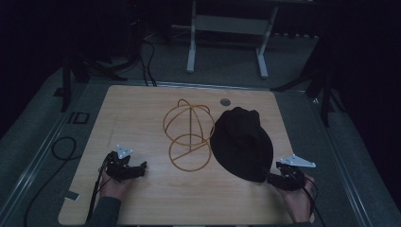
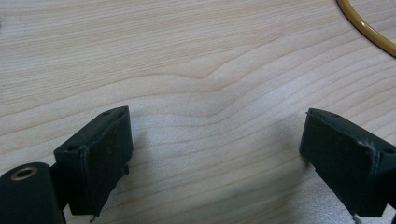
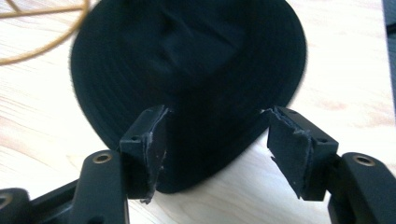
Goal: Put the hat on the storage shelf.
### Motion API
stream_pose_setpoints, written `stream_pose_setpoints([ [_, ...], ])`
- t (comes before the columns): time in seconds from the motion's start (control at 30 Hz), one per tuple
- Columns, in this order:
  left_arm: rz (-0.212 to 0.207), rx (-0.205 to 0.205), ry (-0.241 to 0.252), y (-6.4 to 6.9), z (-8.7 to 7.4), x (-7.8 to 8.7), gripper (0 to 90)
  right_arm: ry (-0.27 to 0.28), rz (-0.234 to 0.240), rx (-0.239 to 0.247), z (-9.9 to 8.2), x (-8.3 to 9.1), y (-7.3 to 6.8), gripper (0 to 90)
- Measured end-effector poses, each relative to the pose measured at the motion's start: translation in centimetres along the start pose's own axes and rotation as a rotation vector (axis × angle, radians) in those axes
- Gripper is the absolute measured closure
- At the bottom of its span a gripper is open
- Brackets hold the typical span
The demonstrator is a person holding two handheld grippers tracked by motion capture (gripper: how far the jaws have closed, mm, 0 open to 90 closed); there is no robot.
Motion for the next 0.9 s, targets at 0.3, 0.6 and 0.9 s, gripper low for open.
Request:
stream_pose_setpoints([
  [0.3, 0.000, 0.000, 0.000, 0.0, 0.0, 0.0, 9.9, -0.016, 0.014, 0.061, 2.9, -1.7, -1.2, 37.7],
  [0.6, 0.000, 0.003, 0.002, 0.0, 0.0, 0.0, 9.9, -0.106, 0.026, 0.095, 5.3, -3.7, -1.4, 38.4],
  [0.9, 0.000, 0.004, 0.000, 0.0, 0.0, 0.0, 9.9, -0.241, 0.060, 0.127, 6.7, -5.5, -1.6, 45.1],
])
Point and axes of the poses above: each handheld gripper's, and its own axes: x roughly backward along the jaws, z roughly out of its top, y roughly to its right, the point moved 10 cm from there along -x, roughly forward along the jaws, and after that the axes turned 2 degrees about -y, right-handed, at the moved point
